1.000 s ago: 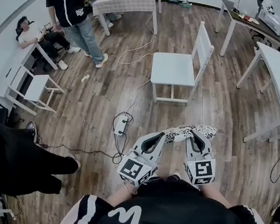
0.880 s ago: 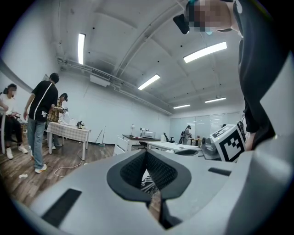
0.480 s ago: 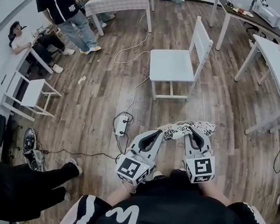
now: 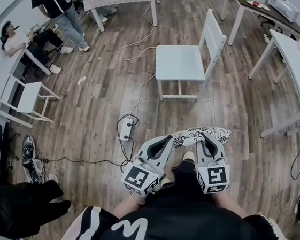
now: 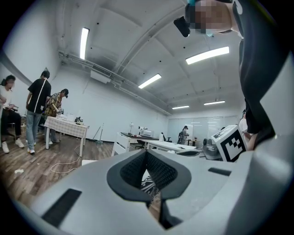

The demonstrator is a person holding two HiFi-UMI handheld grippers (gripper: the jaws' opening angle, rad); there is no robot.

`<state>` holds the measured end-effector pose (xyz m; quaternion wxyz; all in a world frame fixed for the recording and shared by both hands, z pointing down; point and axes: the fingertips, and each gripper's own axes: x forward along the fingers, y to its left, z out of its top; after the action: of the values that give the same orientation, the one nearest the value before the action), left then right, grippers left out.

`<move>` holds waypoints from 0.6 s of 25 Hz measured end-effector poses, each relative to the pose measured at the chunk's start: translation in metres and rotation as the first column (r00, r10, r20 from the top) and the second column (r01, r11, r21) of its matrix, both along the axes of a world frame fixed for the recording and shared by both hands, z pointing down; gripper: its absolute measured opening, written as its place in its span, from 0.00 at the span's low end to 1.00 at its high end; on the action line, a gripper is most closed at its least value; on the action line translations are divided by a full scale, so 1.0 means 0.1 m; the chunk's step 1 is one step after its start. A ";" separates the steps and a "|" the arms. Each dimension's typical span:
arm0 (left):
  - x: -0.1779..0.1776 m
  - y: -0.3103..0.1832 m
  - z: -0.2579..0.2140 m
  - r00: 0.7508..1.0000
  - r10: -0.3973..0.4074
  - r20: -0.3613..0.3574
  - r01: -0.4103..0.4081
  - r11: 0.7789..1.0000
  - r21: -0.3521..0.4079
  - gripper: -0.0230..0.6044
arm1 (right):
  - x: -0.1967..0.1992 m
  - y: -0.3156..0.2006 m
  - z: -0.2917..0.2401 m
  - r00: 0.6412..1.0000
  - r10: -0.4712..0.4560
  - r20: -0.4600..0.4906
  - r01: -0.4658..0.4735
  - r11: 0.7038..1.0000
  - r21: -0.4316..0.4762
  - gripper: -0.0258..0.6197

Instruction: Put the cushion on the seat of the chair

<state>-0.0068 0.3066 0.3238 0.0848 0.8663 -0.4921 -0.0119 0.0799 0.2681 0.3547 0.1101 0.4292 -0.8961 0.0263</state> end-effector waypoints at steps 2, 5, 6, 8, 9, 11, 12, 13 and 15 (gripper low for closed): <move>0.01 -0.10 -0.01 1.000 -0.009 0.002 0.009 1.000 0.002 0.04 | 0.00 -0.10 0.01 1.000 -0.009 0.003 0.009 1.000 -0.003 0.09; 0.01 -0.28 -0.03 1.000 -0.030 0.008 0.030 1.000 0.006 0.04 | 0.00 -0.30 -0.01 1.000 -0.025 0.008 0.025 1.000 -0.001 0.09; 0.02 -0.36 -0.03 0.999 -0.037 0.010 0.037 0.999 0.006 0.04 | 0.01 -0.38 -0.02 0.999 -0.032 0.009 0.032 0.999 0.000 0.09; 0.02 -0.52 -0.04 0.999 -0.050 0.012 0.050 0.999 0.008 0.04 | 0.00 -0.54 -0.02 0.999 -0.045 0.011 0.045 0.999 -0.004 0.09; 0.03 -0.60 -0.04 0.998 -0.056 0.014 0.056 0.998 0.008 0.04 | 0.00 -0.62 -0.02 0.999 -0.051 0.014 0.051 0.999 -0.006 0.09; 0.05 -0.77 -0.03 0.998 -0.067 0.016 0.067 0.998 0.008 0.04 | 0.02 -0.79 -0.02 0.998 -0.063 0.018 0.063 0.998 -0.007 0.09; 0.07 -0.86 -0.03 0.997 -0.073 0.016 0.073 0.997 0.010 0.04 | 0.03 -0.88 -0.03 0.997 -0.069 0.020 0.069 0.998 -0.005 0.09; 0.08 -0.95 -0.04 0.997 -0.079 0.016 0.078 0.997 0.013 0.04 | 0.05 -0.97 -0.03 0.997 -0.074 0.022 0.074 0.997 -0.003 0.09; 0.12 -1.12 -0.05 0.996 -0.090 0.014 0.089 0.996 0.018 0.04 | 0.08 -1.15 -0.04 0.996 -0.082 0.023 0.082 0.997 0.000 0.09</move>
<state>0.0049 0.1944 0.3187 0.0729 0.8441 -0.5310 -0.0137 0.0883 0.1534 0.3505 0.1009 0.3916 -0.9142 0.0274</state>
